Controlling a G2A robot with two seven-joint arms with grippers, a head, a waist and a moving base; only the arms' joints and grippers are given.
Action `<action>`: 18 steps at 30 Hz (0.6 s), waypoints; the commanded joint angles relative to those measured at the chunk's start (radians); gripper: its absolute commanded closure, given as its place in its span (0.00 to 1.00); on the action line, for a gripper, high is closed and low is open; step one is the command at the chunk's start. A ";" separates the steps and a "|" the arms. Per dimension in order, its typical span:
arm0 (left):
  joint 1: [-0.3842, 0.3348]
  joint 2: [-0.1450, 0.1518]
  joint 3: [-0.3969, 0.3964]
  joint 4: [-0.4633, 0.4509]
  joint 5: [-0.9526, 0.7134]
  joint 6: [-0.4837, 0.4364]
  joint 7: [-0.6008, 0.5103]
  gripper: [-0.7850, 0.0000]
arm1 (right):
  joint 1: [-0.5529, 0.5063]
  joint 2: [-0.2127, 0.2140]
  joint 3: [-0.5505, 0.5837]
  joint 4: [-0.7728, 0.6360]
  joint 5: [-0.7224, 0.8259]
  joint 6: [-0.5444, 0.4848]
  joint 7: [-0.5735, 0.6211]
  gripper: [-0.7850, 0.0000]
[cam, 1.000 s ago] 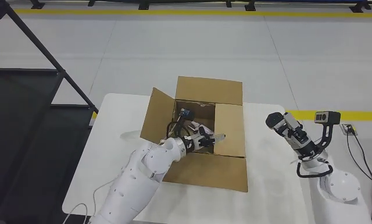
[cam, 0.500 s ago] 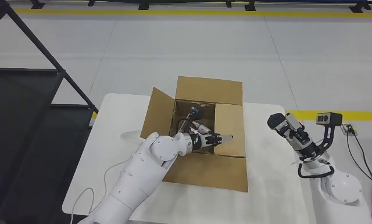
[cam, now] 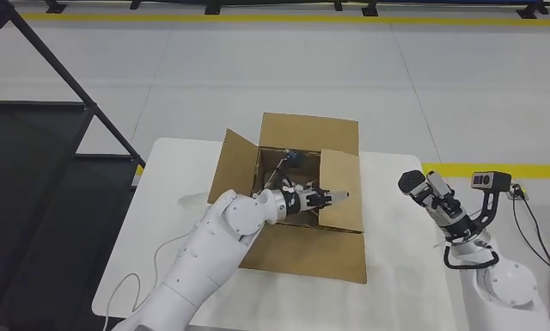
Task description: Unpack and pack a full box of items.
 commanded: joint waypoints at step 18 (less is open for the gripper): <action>0.034 -0.039 0.100 -0.205 0.126 0.001 0.182 0.00 | -0.098 0.019 0.071 -0.021 0.064 -0.078 -0.015 0.00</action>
